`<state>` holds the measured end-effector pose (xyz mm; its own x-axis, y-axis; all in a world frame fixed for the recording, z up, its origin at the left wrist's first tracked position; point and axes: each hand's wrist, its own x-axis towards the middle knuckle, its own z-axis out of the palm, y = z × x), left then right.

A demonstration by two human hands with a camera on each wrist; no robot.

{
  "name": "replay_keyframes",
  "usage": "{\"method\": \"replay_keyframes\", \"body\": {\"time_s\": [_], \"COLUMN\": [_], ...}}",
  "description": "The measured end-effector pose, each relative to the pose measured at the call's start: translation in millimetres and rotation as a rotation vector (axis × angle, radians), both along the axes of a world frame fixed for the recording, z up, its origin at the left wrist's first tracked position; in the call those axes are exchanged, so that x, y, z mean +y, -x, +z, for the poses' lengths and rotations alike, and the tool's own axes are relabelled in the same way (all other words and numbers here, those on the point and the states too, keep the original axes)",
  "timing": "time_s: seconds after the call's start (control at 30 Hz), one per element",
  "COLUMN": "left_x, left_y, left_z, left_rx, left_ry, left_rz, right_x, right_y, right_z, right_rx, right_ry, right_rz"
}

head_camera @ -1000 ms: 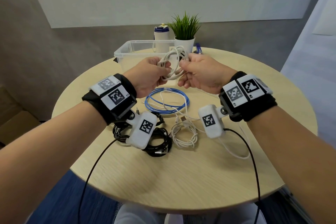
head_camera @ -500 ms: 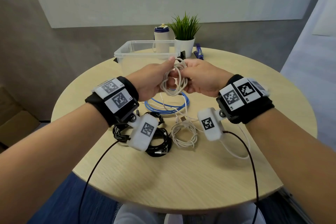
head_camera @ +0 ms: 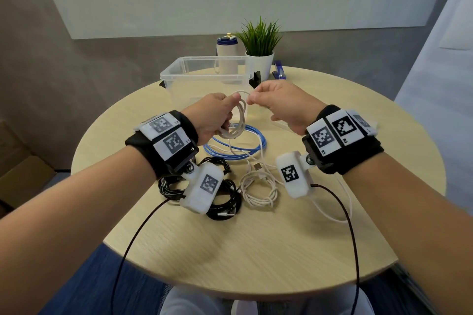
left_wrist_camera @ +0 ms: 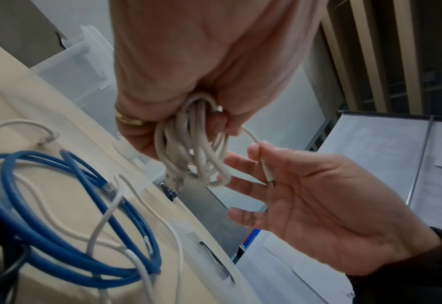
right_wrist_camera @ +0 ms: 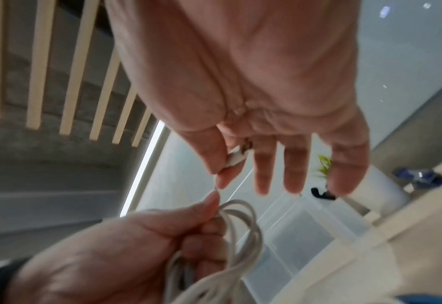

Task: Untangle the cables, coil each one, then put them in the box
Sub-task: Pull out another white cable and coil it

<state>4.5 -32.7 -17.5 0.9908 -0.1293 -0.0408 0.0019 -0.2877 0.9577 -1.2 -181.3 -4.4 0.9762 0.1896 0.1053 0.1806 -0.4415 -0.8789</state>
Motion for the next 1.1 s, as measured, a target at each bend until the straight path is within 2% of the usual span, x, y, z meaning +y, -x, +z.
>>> {"method": "replay_keyframes", "body": {"time_s": [0.13,0.27,0.33,0.5,0.63,0.77,0.87,1.1], "left_x": [-4.1,-0.8,1.4,1.9,3.7,2.4,-0.7,4.0], "left_y": [-2.6,-4.2,-5.4,-5.7,-5.4,-1.0,0.3,-2.4], "left_z": [2.6,7.5,9.3,8.1,8.9,6.1,4.8,4.0], "left_rx": [0.068,0.186,0.223,0.225,0.211,0.169,0.156,0.128], "left_ry": [0.08,0.29,0.338,0.329,0.315,0.261,0.247,0.249], "left_rz": [-0.006,-0.057,-0.11,-0.143,-0.098,-0.137,-0.186,-0.124], "right_x": [2.2,-0.2,-1.2,5.6,8.0,4.7,5.4,-0.1], "right_y": [0.2,0.7,2.0,6.4,1.5,-2.7,-3.4,-3.1], "right_z": [-2.3,-4.2,-5.0,-7.0,-8.1,-7.2,-9.2,-9.5], "right_rx": [0.045,0.021,0.001,-0.085,-0.214,-0.247,-0.227,-0.09], "right_ry": [-0.068,-0.131,-0.183,-0.261,-0.119,-0.021,-0.005,-0.085], "right_rz": [0.034,0.046,0.069,0.099,0.029,-0.01,0.015,0.15]}}
